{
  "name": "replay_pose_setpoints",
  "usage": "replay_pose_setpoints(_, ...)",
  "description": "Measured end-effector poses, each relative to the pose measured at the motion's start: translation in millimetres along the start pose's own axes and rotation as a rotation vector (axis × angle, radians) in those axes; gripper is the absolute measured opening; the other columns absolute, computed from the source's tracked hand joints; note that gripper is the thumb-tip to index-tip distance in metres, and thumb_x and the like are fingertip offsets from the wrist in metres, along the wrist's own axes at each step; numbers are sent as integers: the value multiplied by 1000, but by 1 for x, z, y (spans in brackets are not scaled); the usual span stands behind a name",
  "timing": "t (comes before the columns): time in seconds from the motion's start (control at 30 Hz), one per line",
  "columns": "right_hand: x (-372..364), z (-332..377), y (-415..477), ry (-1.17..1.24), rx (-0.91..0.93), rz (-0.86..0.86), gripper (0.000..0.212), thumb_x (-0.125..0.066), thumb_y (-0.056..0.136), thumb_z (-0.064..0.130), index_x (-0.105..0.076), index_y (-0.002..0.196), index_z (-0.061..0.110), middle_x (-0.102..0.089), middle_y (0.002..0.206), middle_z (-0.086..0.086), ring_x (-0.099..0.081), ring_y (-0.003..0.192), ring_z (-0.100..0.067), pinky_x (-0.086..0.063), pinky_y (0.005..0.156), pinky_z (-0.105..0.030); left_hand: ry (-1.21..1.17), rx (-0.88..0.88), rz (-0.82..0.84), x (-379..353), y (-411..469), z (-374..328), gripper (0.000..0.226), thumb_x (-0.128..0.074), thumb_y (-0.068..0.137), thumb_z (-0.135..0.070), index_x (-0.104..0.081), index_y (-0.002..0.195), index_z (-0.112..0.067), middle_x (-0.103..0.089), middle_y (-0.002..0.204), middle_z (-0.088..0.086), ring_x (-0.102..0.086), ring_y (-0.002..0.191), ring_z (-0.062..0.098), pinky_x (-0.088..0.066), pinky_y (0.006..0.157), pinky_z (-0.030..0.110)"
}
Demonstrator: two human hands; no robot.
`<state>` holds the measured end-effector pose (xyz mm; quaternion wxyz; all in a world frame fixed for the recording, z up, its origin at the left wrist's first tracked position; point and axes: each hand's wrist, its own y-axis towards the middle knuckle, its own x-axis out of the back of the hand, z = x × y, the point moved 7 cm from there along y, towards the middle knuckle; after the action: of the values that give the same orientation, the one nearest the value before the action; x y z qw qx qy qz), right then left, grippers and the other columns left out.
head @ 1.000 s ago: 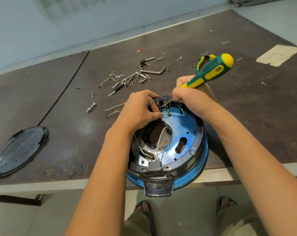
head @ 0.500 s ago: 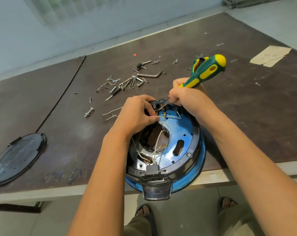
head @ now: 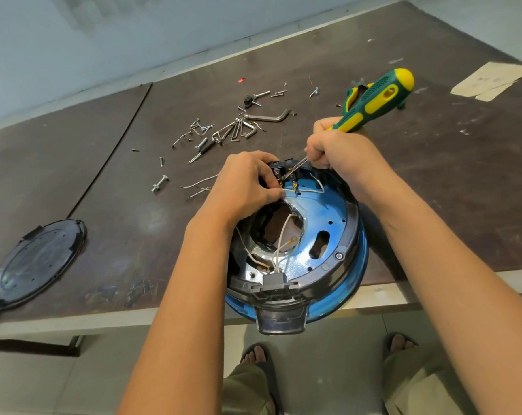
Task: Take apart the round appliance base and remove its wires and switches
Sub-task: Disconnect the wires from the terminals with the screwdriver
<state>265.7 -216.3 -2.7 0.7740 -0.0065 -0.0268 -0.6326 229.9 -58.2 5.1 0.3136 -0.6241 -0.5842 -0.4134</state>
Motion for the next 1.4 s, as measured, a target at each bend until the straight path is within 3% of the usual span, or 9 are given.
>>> replay_pose_setpoints(0.2,1,-3,8,28,-59,-23,40,-54,76,-11,-35,53,16,-39,57,-5,-36,47,-16,-32,52,-26,11,2,-21,1,0,1,12,-83,73,-19,-75,67,-26,-64,126,-6,-58,106,8,-45,92,25)
replay_pose_setpoints(0.33,1,-13,10,163,-93,12,31,-50,92,8,-52,62,17,-50,48,11,-46,44,-5,-38,52,-20,11,8,-5,0,1,2,10,-83,75,-20,-76,69,-25,-63,129,-6,-57,110,9,-47,95,29)
replay_pose_setpoints(0.43,2,-13,8,163,-74,4,30,-53,85,6,-53,58,20,-49,47,11,-45,43,-6,-38,53,-22,-1,10,-6,0,1,3,9,-83,75,-20,-77,70,-23,-63,129,-6,-57,110,8,-47,95,30)
replay_pose_setpoints(0.57,-1,-1,1,86,36,18,31,-55,57,2,-36,44,22,-33,45,7,-37,54,-21,-35,58,-29,-3,11,-17,0,0,3,11,-83,75,-20,-75,69,-25,-63,128,-6,-57,110,10,-46,95,30)
replay_pose_setpoints(0.7,1,3,-6,24,127,12,30,-56,63,-4,-36,53,16,-33,51,4,-41,70,-26,-40,72,-39,-10,3,-22,1,-1,2,14,-82,75,-18,-74,67,-26,-64,126,-6,-59,107,9,-46,92,27)
replay_pose_setpoints(0.9,3,3,-17,-184,276,67,30,-63,77,4,-44,58,16,-38,54,9,-38,54,-9,-34,57,-27,-1,-20,-21,1,-1,0,16,-83,74,-16,-73,65,-26,-63,115,-13,-60,98,7,-48,83,18)
replay_pose_setpoints(1.07,0,8,-23,-231,372,133,24,-62,82,1,-48,62,4,-42,61,-14,-44,62,-23,-37,59,-29,17,-36,-23,1,0,1,10,-83,74,-17,-76,68,-22,-65,118,-10,-61,98,8,-50,88,25)
replay_pose_setpoints(1.27,0,8,-24,-245,378,138,25,-61,85,-2,-49,63,3,-41,61,-6,-43,62,-17,-36,57,-28,23,-27,-35,1,1,2,8,-83,73,-17,-78,68,-21,-59,107,-19,-60,95,4,-44,79,10)
replay_pose_setpoints(1.4,-1,8,-23,-259,361,143,28,-62,85,-1,-47,62,8,-40,60,-3,-41,61,-15,-35,56,-26,23,-38,-30,0,1,1,7,-83,73,-17,-78,70,-20,-61,110,-16,-60,98,6,-48,86,21)
